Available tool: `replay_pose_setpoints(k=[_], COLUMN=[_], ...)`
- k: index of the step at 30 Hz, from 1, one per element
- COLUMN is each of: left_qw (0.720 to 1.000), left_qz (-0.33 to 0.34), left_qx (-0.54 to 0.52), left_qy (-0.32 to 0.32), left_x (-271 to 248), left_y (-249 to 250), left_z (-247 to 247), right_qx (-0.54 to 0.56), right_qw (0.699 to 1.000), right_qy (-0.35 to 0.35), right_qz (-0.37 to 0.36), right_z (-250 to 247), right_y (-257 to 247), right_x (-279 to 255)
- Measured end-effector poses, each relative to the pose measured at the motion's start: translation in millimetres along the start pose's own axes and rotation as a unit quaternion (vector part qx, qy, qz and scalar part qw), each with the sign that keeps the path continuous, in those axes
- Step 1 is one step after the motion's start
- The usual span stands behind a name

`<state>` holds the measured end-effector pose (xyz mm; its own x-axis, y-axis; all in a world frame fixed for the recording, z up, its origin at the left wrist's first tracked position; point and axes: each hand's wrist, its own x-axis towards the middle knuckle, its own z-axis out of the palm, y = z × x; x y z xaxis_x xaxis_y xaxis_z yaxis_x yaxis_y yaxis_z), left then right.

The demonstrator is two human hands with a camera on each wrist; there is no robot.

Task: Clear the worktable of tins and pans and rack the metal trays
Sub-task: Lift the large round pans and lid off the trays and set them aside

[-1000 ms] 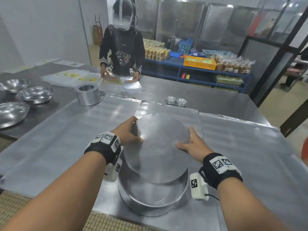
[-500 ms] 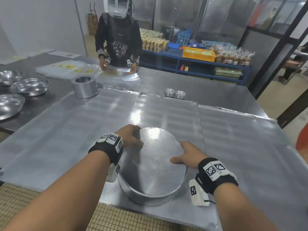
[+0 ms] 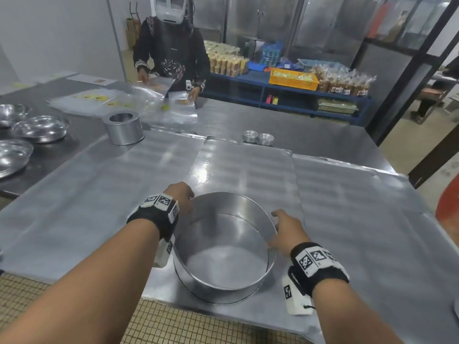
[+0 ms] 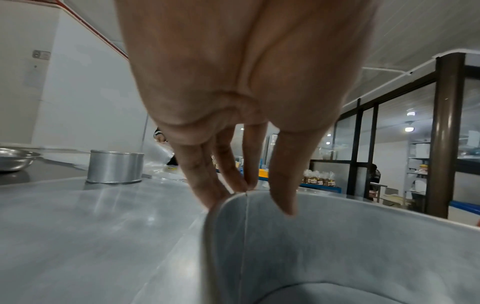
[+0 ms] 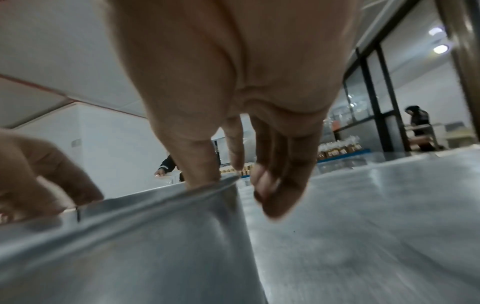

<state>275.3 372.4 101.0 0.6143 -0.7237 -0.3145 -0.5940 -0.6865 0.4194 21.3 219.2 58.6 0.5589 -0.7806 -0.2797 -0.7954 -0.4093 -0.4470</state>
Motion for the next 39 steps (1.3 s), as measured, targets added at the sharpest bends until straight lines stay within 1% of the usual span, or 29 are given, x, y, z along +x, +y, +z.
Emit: replay_pose_setpoints(k=[2,4,6,7,8,10,13,15,18,20,22,24,26,27,28,29,30,32,34,35,36,39], left_qw=[0.999,0.995,0.988,0.985,0.985,0.988,0.989,0.988,0.989,0.981,0.973,0.969,0.961,0.956,0.949,0.946,0.947,0.945,0.930,0.922,0.913,0.875], left_qz=[-0.028,-0.056,-0.073,-0.086,-0.091,-0.093,-0.092,-0.100,-0.091,-0.089,-0.091,-0.092,-0.091,-0.087,-0.085,-0.077,-0.070,-0.057,-0.047,-0.045,-0.047,-0.058], left_qx=[0.009,0.013,-0.008,-0.005,0.001,0.012,-0.015,-0.051,-0.100,-0.157,-0.203,-0.227,-0.257,-0.278,-0.300,-0.313,-0.314,-0.320,-0.365,-0.385,-0.406,-0.480], left_qy=[-0.019,-0.076,-0.134,-0.148,-0.145,-0.119,-0.117,-0.103,-0.064,-0.063,-0.058,-0.042,-0.042,-0.042,-0.035,-0.026,-0.009,0.025,0.009,-0.001,-0.011,-0.036], left_x=[-2.8,-6.9,-7.9,-6.6,-3.1,-1.7,-1.3,3.0,13.8,22.9,33.2,44.8,57.0,62.5,70.0,76.4,81.9,94.4,108.0,114.8,120.6,135.2], left_y=[-6.2,-14.3,-23.4,-26.0,-29.3,-29.7,-17.6,-5.1,20.0,39.6,59.6,82.6,105.7,118.0,129.9,143.3,158.0,186.0,215.1,229.8,244.8,289.1], left_z=[-0.4,2.8,5.5,6.6,8.1,8.9,5.7,3.0,1.7,3.7,6.8,10.5,15.1,17.6,21.6,25.4,30.0,41.3,54.6,61.2,67.4,88.6], right_qx=[0.027,0.025,0.047,0.056,0.061,0.075,0.097,0.133,0.198,0.230,0.252,0.279,0.349,0.403,0.461,0.518,0.557,0.620,0.674,0.687,0.693,0.702], right_qw=[0.999,0.998,0.997,0.996,0.996,0.995,0.994,0.990,0.977,0.967,0.960,0.951,0.926,0.902,0.872,0.838,0.813,0.766,0.718,0.703,0.695,0.682], right_qy=[-0.036,-0.049,-0.052,-0.051,-0.049,-0.045,-0.024,0.005,0.051,0.074,0.081,0.076,0.070,0.065,0.054,0.042,0.039,0.055,0.074,0.084,0.094,0.124], right_qz=[0.023,0.029,0.038,0.039,0.041,0.040,0.046,0.052,0.063,0.076,0.095,0.111,0.129,0.141,0.155,0.164,0.165,0.158,0.160,0.162,0.167,0.163], right_z=[1.1,2.4,3.8,4.3,3.6,1.4,-6.6,-15.6,-31.1,-43.4,-55.0,-62.9,-71.3,-75.9,-80.4,-85.4,-90.3,-100.9,-113.2,-119.4,-125.7,-145.4], right_y=[5.1,8.6,11.6,11.9,10.6,10.5,11.5,14.9,28.9,40.9,53.5,66.6,77.3,81.6,85.8,89.6,94.3,102.1,111.5,117.6,123.8,144.4], right_x=[-2.4,-4.0,-2.2,-0.5,0.6,4.8,11.1,14.7,20.7,26.0,32.8,40.2,44.9,46.4,47.3,48.0,49.2,50.7,57.2,62.5,68.0,85.1])
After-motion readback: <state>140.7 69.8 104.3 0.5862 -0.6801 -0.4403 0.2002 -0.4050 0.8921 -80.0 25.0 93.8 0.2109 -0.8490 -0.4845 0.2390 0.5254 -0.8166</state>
